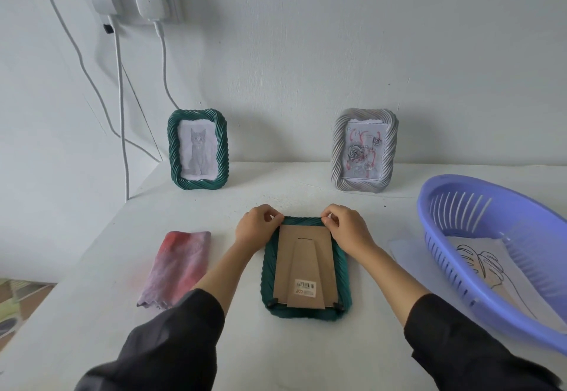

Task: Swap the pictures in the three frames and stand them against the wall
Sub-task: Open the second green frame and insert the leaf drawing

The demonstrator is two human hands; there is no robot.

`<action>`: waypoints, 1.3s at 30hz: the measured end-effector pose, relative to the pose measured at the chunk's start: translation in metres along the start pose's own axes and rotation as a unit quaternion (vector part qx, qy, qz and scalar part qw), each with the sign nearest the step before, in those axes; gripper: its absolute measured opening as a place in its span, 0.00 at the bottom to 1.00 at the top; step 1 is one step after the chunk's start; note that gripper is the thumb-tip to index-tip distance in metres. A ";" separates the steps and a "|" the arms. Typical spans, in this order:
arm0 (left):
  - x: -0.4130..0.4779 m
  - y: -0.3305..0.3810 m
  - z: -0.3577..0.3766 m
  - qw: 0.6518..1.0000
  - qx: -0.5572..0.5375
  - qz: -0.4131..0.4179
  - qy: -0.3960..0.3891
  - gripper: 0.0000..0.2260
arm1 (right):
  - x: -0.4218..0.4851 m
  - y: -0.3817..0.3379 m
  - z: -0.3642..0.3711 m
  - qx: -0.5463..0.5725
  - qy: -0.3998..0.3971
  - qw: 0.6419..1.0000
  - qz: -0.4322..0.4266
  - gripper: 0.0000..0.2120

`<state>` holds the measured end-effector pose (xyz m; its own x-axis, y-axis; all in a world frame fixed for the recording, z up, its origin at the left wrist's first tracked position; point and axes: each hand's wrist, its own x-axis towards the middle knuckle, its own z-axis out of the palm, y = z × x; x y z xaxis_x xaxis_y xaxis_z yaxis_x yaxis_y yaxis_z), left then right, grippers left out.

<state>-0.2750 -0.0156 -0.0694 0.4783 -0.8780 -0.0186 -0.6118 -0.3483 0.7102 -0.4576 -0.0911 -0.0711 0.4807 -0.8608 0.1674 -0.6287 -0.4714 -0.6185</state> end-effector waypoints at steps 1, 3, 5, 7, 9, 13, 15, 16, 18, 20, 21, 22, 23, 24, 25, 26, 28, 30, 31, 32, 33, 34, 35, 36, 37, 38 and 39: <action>-0.003 -0.001 -0.001 0.999 -0.035 -0.001 -0.003 0.10 | -0.002 0.001 -0.001 0.023 0.000 1.000 0.006 0.09; -0.011 -0.003 -0.005 0.993 -0.120 -0.002 0.004 0.10 | -0.009 0.002 -0.003 0.060 0.006 0.998 0.011 0.11; -0.022 -0.009 -0.010 0.987 -0.162 0.007 0.017 0.09 | -0.023 0.001 -0.006 0.074 0.027 0.997 0.006 0.11; -0.035 -0.019 -0.013 0.988 -0.149 0.027 0.011 0.03 | -0.041 -0.001 -0.005 0.066 0.052 0.996 0.007 0.10; -0.047 -0.027 -0.014 0.991 -0.128 0.047 -0.016 0.06 | -0.062 -0.004 -0.005 0.057 0.064 0.996 0.009 0.07; -0.072 -0.030 -0.013 0.991 -0.087 0.081 -0.054 0.03 | -0.100 -0.008 -0.003 0.050 0.040 0.998 0.021 0.05; -0.084 -0.032 -0.015 0.990 -0.077 0.103 -0.059 0.05 | -0.116 -0.009 -0.004 0.061 0.025 0.997 0.029 0.08; -0.091 -0.033 -0.018 0.989 -0.074 0.113 -0.065 0.07 | -0.123 -0.009 -0.006 0.066 0.014 0.997 0.032 0.09; -0.103 -0.035 -0.022 0.985 -0.069 0.132 -0.091 0.10 | -0.134 -0.009 -0.010 0.075 -0.016 0.996 0.036 0.12; -0.113 -0.037 -0.025 0.981 -0.057 0.142 -0.117 0.11 | -0.144 -0.011 -0.013 0.075 -0.039 0.996 0.036 0.14; -0.116 -0.038 -0.026 0.980 -0.046 0.146 -0.125 0.11 | -0.147 -0.011 -0.013 0.072 -0.041 0.996 0.034 0.15; -0.118 -0.038 -0.026 0.980 -0.037 0.149 -0.128 0.11 | -0.149 -0.011 -0.013 0.070 -0.039 0.996 0.033 0.16; -0.120 -0.038 -0.026 0.980 -0.030 0.151 -0.128 0.11 | -0.151 -0.012 -0.013 0.071 -0.034 0.996 0.034 0.17; -0.121 -0.038 -0.026 0.980 -0.026 0.151 -0.127 0.11 | -0.153 -0.013 -0.013 0.073 -0.030 0.996 0.035 0.16; -0.122 -0.038 -0.025 0.980 -0.021 0.153 -0.125 0.11 | -0.154 -0.014 -0.013 0.075 -0.025 0.996 0.035 0.15; -0.123 -0.038 -0.025 0.980 -0.017 0.156 -0.120 0.11 | -0.155 -0.014 -0.013 0.074 -0.022 0.996 0.033 0.15; -0.124 -0.038 -0.024 0.980 -0.013 0.162 -0.112 0.10 | -0.157 -0.012 -0.013 0.071 -0.027 0.997 0.028 0.14; -0.125 -0.038 -0.023 0.980 -0.019 0.168 -0.107 0.09 | -0.158 -0.012 -0.012 0.068 -0.030 0.997 0.022 0.13; -0.125 -0.038 -0.023 0.979 -0.020 0.171 -0.106 0.09 | -0.158 -0.011 -0.011 0.068 -0.029 0.997 0.020 0.12; -0.124 -0.038 -0.023 0.979 -0.020 0.173 -0.103 0.09 | -0.158 -0.011 -0.011 0.063 -0.027 0.997 0.019 0.11; -0.123 -0.037 -0.023 0.979 -0.021 0.174 -0.102 0.09 | -0.157 -0.010 -0.010 0.060 -0.026 0.998 0.017 0.11; -0.123 -0.037 -0.023 0.979 -0.023 0.174 -0.100 0.08 | -0.157 -0.010 -0.010 0.056 -0.026 0.998 0.016 0.11; -0.122 -0.037 -0.023 0.979 -0.025 0.175 -0.100 0.08 | -0.157 -0.010 -0.009 0.056 -0.025 0.998 0.013 0.10; -0.122 -0.037 -0.023 0.979 -0.025 0.176 -0.101 0.08 | -0.157 -0.010 -0.009 0.055 -0.025 0.998 0.012 0.10; -0.121 -0.038 -0.022 0.978 -0.024 0.178 -0.103 0.08 | -0.157 -0.010 -0.008 0.058 -0.024 0.998 0.009 0.09; -0.121 -0.038 -0.022 0.977 -0.023 0.182 -0.108 0.08 | -0.157 -0.012 -0.009 0.059 -0.023 0.998 0.011 0.06; -0.121 -0.038 -0.022 0.976 -0.024 0.185 -0.113 0.07 | -0.157 -0.013 -0.009 0.062 -0.024 0.998 0.009 0.05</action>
<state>-0.2955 0.1111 -0.0786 0.0766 -0.9925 0.0950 -0.6833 0.0171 0.7299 -0.5305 0.0485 -0.0830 0.5010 -0.8571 0.1197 -0.5589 -0.4260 -0.7115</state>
